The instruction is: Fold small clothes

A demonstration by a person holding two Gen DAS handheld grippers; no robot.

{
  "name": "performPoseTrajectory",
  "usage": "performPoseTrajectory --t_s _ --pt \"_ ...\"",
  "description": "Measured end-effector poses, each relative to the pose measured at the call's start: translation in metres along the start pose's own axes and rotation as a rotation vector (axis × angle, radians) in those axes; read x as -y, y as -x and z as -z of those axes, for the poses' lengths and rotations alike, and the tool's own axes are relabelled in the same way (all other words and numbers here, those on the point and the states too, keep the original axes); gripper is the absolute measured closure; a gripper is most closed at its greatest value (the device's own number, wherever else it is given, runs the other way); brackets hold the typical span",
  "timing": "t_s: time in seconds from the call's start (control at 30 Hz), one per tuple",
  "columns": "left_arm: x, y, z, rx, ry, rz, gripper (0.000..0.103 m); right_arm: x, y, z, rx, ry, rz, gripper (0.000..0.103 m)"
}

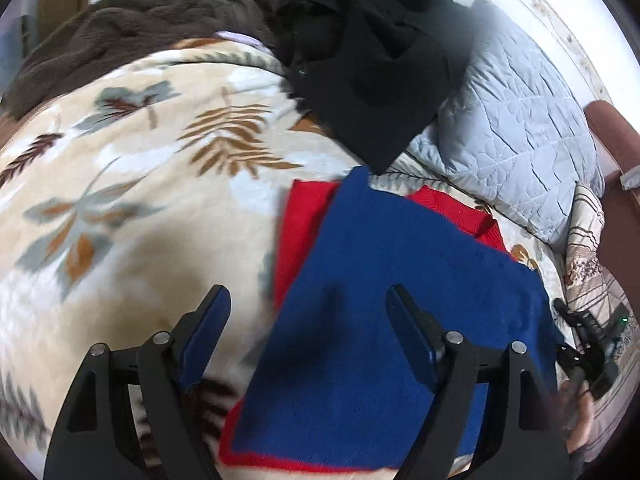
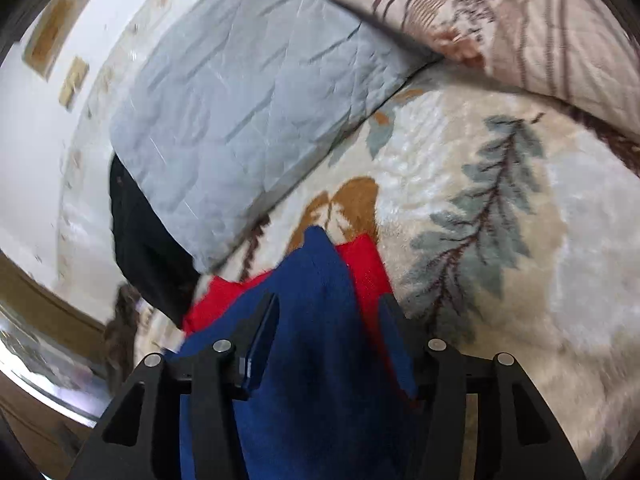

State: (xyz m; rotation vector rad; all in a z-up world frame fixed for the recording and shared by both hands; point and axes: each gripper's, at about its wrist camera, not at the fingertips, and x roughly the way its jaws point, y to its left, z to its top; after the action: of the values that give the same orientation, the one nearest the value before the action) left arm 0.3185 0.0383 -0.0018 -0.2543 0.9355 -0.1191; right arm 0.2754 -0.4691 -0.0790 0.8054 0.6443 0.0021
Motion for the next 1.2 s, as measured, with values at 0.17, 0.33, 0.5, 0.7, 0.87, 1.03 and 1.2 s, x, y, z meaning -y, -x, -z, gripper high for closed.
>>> performPoseTrajectory --t_s 0.17,0.33,0.5,0.7,0.87,1.03,1.2 --pt "0.027 -0.030 -0.014 -0.043 -0.072 -0.055 0.023 -0.034 -0.010 0.007 -0.010 0.224 0.028 0.093" --pt "0.023 -0.072 -0.005 -0.126 -0.064 -0.128 0.019 -0.038 0.013 0.002 0.096 0.242 0.079 0.093" --pt "0.021 -0.057 0.001 -0.084 -0.081 -0.126 0.019 -0.009 -0.009 0.007 -0.025 0.151 0.128 0.089" --pt "0.016 -0.005 0.015 -0.012 -0.030 -0.054 0.020 -0.039 0.021 0.014 0.026 0.239 0.082 0.082" --pt "0.016 -0.031 0.041 -0.099 -0.022 -0.085 0.018 -0.036 -0.002 0.034 -0.098 0.343 0.204 0.081" --pt "0.009 -0.008 0.036 -0.107 0.043 -0.059 0.019 -0.024 0.023 0.027 -0.045 0.295 0.180 0.076" --pt "0.001 0.035 0.059 -0.021 0.090 -0.032 0.019 0.003 0.045 0.027 -0.106 0.157 0.090 0.065"
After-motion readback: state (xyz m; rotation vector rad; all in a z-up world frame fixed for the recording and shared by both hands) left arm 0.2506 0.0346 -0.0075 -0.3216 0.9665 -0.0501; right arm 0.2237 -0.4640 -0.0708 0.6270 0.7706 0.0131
